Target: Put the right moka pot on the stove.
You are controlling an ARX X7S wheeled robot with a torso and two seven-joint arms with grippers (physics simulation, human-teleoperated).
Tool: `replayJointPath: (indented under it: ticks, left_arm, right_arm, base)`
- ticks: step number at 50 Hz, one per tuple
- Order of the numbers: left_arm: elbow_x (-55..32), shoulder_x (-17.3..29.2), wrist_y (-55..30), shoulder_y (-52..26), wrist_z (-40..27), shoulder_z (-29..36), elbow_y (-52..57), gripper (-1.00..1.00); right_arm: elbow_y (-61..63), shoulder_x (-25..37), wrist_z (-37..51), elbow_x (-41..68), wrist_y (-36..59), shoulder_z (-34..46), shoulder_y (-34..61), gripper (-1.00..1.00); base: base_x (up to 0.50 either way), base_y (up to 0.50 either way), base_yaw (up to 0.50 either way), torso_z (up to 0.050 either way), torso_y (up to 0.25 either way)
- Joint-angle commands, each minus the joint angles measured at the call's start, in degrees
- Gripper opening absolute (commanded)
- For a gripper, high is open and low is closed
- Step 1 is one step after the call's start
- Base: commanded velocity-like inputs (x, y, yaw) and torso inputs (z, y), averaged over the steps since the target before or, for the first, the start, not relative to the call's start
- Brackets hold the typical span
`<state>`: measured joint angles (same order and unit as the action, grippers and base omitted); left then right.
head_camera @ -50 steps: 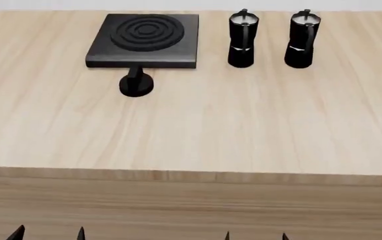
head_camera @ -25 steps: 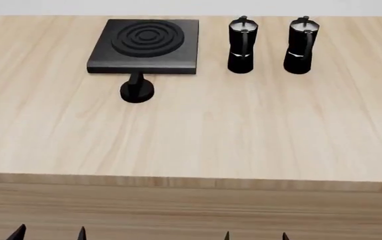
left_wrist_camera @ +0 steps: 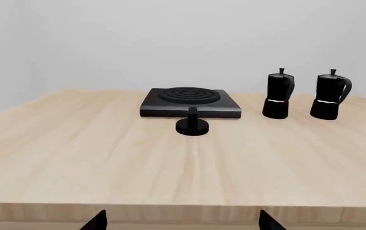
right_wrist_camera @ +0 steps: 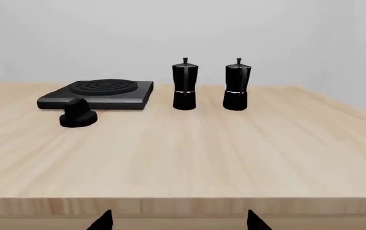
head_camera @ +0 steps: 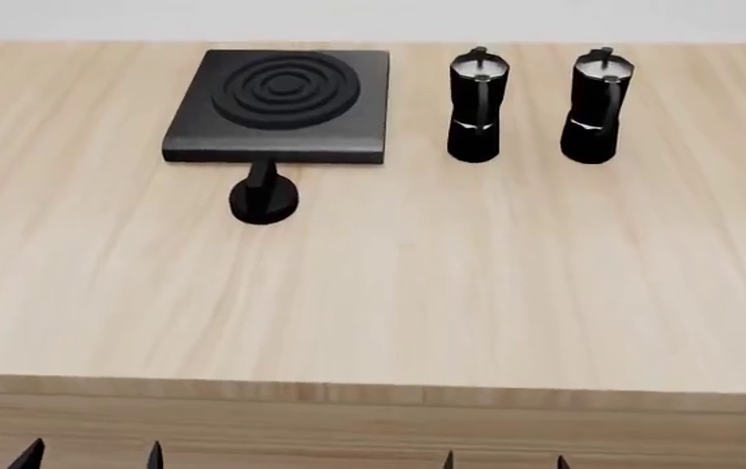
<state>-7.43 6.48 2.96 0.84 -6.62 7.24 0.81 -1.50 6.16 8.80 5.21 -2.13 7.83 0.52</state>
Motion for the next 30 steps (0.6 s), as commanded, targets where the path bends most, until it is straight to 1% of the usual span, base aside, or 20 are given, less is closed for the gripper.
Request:
replayJointPath:
  ticks: [1, 9, 30]
  left_arm:
    - [-0.3, 0.4, -0.1, -0.3, -1.2, 0.5, -0.3, 1.00]
    - [-0.7, 0.8, 0.1, -0.3, -1.7, 0.9, -0.3, 1.00]
    - [-1.3, 1.6, 0.3, -0.4, -2.5, 2.0, -0.5, 1.00]
  right_arm:
    - [-0.7, 0.5, 0.9, 0.4, -0.5, 0.7, 0.4, 1.00]
    - [-1.3, 0.8, 1.3, 0.6, -0.9, 1.2, 0.7, 1.00]
    - [-1.4, 1.6, 2.0, 2.0, -1.6, 2.0, 0.5, 1.00]
  base:
    - [0.18, 0.08, 0.00, 0.000, 0.000]
    - [0.15, 0.11, 0.00, 0.000, 0.000]
    - [0.09, 0.10, 0.00, 0.000, 0.000]
